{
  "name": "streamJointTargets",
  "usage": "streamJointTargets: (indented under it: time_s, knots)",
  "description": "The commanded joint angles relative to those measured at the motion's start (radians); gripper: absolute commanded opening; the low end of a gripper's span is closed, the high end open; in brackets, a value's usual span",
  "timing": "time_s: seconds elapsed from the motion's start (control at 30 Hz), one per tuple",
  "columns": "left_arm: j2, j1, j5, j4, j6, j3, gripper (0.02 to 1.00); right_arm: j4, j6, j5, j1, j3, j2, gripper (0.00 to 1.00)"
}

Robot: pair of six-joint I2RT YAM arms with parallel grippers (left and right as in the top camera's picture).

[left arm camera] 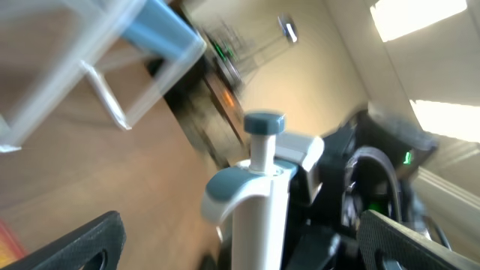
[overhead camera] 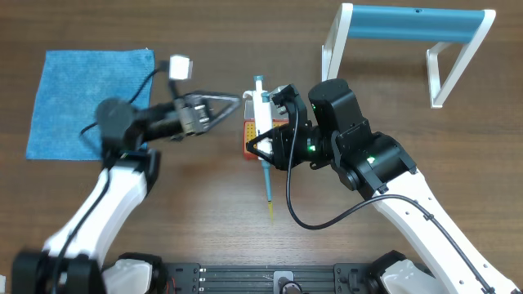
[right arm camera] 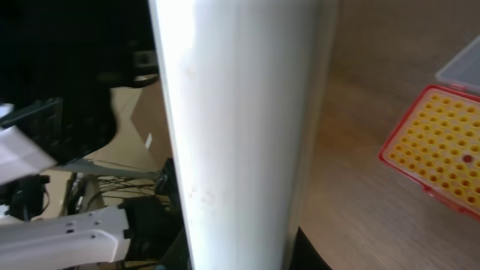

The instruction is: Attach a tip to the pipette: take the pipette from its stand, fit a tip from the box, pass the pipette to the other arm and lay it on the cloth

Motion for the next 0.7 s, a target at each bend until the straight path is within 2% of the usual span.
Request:
streamJointTargets:
  time_s: [0.03, 0.17, 0.2, 0.23, 0.27, 0.3, 0.33, 0.37, 0.4, 0.43, 0.47, 0.6, 0.63, 0.7]
  knots:
    - [0.141, -0.088, 0.237, 0.142, 0.016, 0.13, 0.996, 0.015, 0.0, -0.06, 0.002, 0.011, -0.004, 0.082]
    - [0.14, -0.092, 0.249, 0.184, 0.016, 0.135, 0.998, 0.015, 0.0, -0.06, 0.002, 0.011, -0.004, 0.086]
    - [0.14, -0.092, 0.25, 0.185, 0.016, 0.135, 0.875, 0.015, 0.0, -0.06, 0.002, 0.011, -0.004, 0.082]
    - [0.14, -0.092, 0.25, 0.184, 0.016, 0.135, 0.691, 0.015, 0.0, -0.061, 0.002, 0.011, -0.004, 0.082]
    - [0.14, -0.092, 0.25, 0.184, 0.016, 0.135, 0.673, 0.015, 0.0, -0.061, 0.002, 0.011, -0.004, 0.082]
    - [0.14, -0.092, 0.249, 0.184, 0.016, 0.135, 0.553, 0.016, 0.0, -0.061, 0.002, 0.011, -0.004, 0.082]
    - [0.14, -0.092, 0.248, 0.184, 0.016, 0.135, 0.432, 0.022, 0.0, -0.078, 0.002, 0.011, -0.004, 0.084]
    - [0.14, -0.092, 0.246, 0.184, 0.016, 0.135, 0.244, 0.048, 0.0, -0.12, 0.002, 0.011, -0.004, 0.082]
    - [0.14, -0.092, 0.245, 0.184, 0.016, 0.135, 0.13, 0.077, 0.0, -0.159, 0.002, 0.011, -0.004, 0.082]
    - [0.14, -0.092, 0.241, 0.184, 0.016, 0.135, 0.137, 0.103, 0.0, -0.187, 0.002, 0.011, -0.004, 0.082]
    - [0.14, -0.092, 0.236, 0.184, 0.016, 0.135, 0.286, 0.111, 0.0, -0.191, 0.002, 0.011, -0.004, 0.082]
    - [0.14, -0.092, 0.22, 0.184, 0.016, 0.135, 0.356, 0.109, 0.0, -0.191, 0.002, 0.011, -0.004, 0.082]
    - [0.14, -0.092, 0.219, 0.184, 0.016, 0.135, 0.029, 0.109, 0.0, -0.191, 0.002, 0.011, -0.004, 0.082]
    - [0.14, -0.092, 0.219, 0.184, 0.016, 0.135, 0.029, 0.109, 0.0, -0.191, 0.002, 0.011, -0.004, 0.082]
